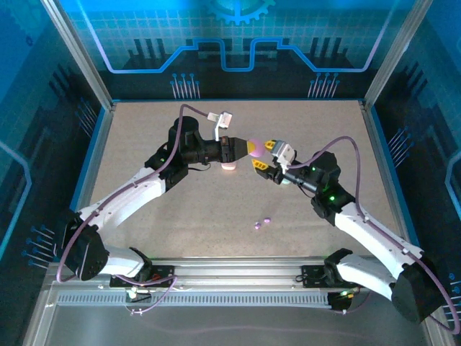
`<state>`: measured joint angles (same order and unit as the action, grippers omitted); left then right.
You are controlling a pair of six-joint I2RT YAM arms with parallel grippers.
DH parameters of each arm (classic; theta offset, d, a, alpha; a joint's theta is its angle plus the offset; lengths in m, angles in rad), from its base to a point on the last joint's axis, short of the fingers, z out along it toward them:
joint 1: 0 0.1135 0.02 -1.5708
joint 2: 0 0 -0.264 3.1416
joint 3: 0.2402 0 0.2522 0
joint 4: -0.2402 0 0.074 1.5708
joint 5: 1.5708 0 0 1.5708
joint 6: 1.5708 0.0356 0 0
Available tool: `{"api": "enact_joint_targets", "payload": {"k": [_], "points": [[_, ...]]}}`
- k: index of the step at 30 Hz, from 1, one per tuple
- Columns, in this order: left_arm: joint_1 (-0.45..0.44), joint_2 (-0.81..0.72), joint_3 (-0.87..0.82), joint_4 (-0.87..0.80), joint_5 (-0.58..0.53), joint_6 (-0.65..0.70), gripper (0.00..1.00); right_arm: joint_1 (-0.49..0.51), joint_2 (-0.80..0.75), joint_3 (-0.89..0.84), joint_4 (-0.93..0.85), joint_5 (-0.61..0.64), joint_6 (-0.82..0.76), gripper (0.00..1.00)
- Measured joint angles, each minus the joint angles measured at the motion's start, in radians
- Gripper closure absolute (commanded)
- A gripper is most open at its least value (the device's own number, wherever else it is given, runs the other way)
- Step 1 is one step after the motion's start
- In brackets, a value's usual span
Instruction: Insert the wireless bluetooth earbuds into the charging case
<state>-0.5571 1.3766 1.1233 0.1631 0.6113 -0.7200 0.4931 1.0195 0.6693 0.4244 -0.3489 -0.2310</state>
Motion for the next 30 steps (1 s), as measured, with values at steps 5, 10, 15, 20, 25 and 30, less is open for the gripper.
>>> {"api": "enact_joint_targets", "payload": {"k": [5, 10, 15, 20, 25, 30], "points": [[0.000, 0.000, 0.000, 0.000, 0.000, 0.000, 0.86, -0.005, -0.006, 0.000, 0.014, 0.000, 0.016, 0.46], [0.000, 0.000, 0.000, 0.000, 0.000, -0.001, 0.86, -0.006, -0.011, 0.000, 0.016, -0.005, 0.026, 0.46], [0.000, 0.000, 0.000, 0.000, 0.000, -0.004, 0.86, -0.010, -0.011, 0.000, 0.019, -0.015, 0.042, 0.54], [0.002, 0.000, 0.000, 0.000, 0.003, -0.006, 0.85, -0.011, -0.011, 0.000, 0.018, -0.021, 0.049, 0.62], [0.005, 0.000, 0.000, 0.000, 0.007, -0.006, 0.80, -0.016, -0.010, 0.001, 0.018, -0.029, 0.057, 0.66], [0.005, 0.000, 0.000, 0.000, 0.008, 0.011, 0.54, -0.017, -0.009, 0.013, -0.004, -0.039, 0.056, 0.68]]}}
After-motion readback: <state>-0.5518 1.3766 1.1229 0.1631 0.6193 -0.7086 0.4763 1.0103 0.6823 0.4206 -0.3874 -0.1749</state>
